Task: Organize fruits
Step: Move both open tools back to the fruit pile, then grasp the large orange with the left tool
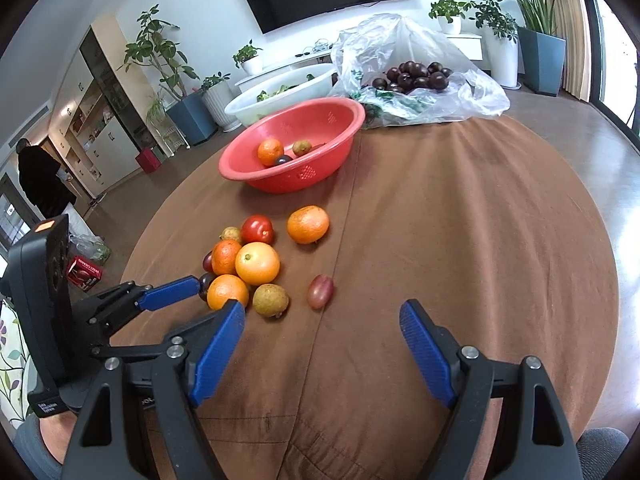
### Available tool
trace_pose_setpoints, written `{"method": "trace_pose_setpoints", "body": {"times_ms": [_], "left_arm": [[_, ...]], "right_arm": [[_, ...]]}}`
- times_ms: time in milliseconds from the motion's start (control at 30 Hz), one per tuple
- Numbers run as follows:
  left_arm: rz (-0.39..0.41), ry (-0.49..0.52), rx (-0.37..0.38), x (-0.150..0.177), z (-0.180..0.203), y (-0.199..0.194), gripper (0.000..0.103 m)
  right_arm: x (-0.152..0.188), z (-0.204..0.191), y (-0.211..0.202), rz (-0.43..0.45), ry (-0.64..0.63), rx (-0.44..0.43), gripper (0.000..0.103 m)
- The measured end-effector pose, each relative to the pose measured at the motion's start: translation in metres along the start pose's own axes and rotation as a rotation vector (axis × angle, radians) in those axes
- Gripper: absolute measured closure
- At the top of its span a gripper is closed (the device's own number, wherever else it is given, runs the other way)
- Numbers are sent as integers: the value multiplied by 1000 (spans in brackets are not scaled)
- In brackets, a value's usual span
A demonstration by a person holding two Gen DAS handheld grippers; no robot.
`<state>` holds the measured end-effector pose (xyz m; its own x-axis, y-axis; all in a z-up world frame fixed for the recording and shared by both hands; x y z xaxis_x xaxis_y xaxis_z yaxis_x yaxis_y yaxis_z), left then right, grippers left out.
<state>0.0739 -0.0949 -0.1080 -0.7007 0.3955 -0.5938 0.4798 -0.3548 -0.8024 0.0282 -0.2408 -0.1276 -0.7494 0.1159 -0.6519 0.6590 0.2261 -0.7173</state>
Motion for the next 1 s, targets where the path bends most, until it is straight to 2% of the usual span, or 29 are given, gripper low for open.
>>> {"method": "trace_pose_setpoints", "body": {"times_ms": [200, 433, 533, 600, 667, 800, 1000], "left_arm": [[3, 29, -46, 0, 0, 3, 47], [0, 191, -181, 6, 17, 13, 49], [3, 230, -225, 7, 20, 16, 54], [6, 250, -253, 7, 20, 16, 62], [10, 268, -262, 7, 21, 17, 63], [28, 283, -266, 8, 24, 15, 70], [35, 210, -180, 12, 14, 7, 71]], "right_arm": [[2, -1, 1, 2, -8, -4, 20], [2, 1, 1, 6, 0, -10, 20], [2, 2, 0, 12, 1, -6, 21], [1, 4, -1, 13, 4, -5, 21], [1, 4, 0, 12, 7, -6, 21], [2, 3, 1, 8, -2, -6, 22], [2, -2, 4, -6, -36, -17, 22]]}}
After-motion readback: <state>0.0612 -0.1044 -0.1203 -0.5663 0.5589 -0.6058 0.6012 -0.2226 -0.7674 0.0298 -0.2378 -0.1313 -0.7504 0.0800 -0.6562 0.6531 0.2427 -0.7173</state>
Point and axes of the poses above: each gripper's, at about its wrist camera, not at the fingertips, and y roughly the way its jaws point, z to its right, x to its underside, the point moved 5 cm from there along y, roughly the way its jaws point, and after that the axes turned 2 degrees about -z, right-handed, at the moved point
